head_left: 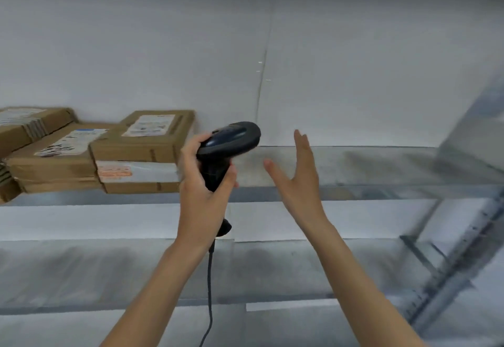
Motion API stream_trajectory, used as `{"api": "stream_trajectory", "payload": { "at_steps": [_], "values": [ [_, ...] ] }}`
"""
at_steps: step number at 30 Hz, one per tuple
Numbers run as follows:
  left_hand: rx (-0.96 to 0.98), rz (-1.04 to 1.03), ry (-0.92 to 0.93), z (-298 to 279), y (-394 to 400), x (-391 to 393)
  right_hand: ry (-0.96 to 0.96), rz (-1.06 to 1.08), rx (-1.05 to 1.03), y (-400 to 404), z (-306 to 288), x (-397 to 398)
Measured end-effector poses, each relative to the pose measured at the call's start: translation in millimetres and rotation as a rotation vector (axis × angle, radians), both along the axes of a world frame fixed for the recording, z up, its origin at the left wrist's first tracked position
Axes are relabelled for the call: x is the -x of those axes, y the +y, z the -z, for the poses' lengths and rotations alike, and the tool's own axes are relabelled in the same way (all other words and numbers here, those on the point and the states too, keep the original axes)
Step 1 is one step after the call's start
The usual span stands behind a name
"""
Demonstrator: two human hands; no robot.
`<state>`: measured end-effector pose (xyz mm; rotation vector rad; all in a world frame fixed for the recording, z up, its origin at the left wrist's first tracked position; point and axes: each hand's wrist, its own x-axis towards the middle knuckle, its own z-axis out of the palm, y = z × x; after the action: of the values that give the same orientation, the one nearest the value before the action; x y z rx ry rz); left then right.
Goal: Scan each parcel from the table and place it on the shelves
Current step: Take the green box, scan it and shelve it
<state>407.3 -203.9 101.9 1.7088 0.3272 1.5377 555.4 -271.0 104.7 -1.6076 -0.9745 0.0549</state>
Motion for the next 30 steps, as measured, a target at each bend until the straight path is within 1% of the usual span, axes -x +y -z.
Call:
{"api": "stream_trajectory", "payload": {
  "at_steps": [3, 6, 9, 12, 18, 22, 25, 30],
  "values": [
    [-0.022, 0.128, 0.104, 5.1, -33.2, -47.5, -0.157, 0.208, 0.124, -56.7, 0.4, -42.7],
    [-0.047, 0.240, 0.198, 12.1, -69.7, -92.2, -0.290, 0.444, 0.292, -113.8, 3.4, -81.0],
    [-0.079, 0.347, 0.251, 19.0, -108.2, -133.1, -0.327, 0.624, 0.415, -172.8, 8.8, -111.8],
    [-0.117, 0.424, 0.290, 24.7, -148.1, -169.5, -0.334, 0.750, 0.502, -231.3, 14.8, -135.9],
    [-0.151, 0.563, 0.342, 46.8, -230.2, -227.9, -0.263, 0.902, 0.673, -339.2, 39.4, -170.8],
    [-0.144, 0.648, 0.408, 75.0, -278.3, -257.7, -0.177, 0.950, 0.710, -398.5, 68.5, -189.2],
    [-0.149, 0.706, 0.436, 92.1, -305.5, -279.5, -0.102, 0.996, 0.758, -433.3, 96.1, -203.4],
    [-0.146, 0.826, 0.537, 117.7, -340.1, -321.9, 0.066, 1.040, 0.811, -474.1, 143.5, -222.1]
  ]
}}
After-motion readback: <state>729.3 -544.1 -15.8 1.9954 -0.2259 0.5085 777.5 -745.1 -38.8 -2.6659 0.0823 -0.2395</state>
